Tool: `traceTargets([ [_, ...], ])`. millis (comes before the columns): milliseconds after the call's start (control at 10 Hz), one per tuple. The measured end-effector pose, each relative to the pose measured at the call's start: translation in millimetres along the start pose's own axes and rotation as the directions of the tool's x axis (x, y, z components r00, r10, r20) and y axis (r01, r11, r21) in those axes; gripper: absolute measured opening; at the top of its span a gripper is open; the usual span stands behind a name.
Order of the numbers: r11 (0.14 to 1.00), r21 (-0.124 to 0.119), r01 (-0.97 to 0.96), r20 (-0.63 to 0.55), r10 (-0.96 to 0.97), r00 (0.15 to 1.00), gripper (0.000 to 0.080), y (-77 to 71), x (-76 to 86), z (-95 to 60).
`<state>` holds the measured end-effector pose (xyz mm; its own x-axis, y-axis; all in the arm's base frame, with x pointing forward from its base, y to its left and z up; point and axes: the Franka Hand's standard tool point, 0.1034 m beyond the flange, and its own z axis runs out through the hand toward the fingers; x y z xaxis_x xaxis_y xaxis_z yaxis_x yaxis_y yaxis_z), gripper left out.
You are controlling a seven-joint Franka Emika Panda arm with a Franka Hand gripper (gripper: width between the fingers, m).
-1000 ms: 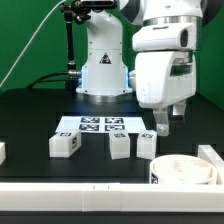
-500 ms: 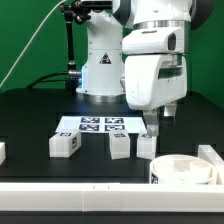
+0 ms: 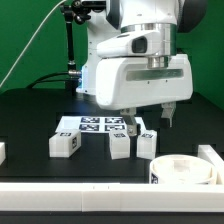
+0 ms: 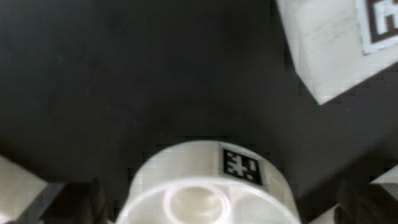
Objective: Assemble stool
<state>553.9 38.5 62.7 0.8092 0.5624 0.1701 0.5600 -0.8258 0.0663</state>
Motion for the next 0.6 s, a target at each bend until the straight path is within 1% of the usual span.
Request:
traceTargets([
  [200, 0.994, 0.007, -0.109, -0.001, 0.109, 0.994, 0.0649, -1.3, -0.8, 0.8],
  [300, 0.981, 0.012, -0.194, -0.002, 0.194, 0.981, 0.0649, -2.0, -0.5, 0.9],
  [500, 0.948, 0.019, -0.317, -0.002, 0.317, 0.948, 0.0649, -2.4, -0.3, 1.0],
  [600, 0.909, 0.022, -0.417, -0.003, 0.417, 0.909, 0.0649, 0.5, 0.0, -0.1],
])
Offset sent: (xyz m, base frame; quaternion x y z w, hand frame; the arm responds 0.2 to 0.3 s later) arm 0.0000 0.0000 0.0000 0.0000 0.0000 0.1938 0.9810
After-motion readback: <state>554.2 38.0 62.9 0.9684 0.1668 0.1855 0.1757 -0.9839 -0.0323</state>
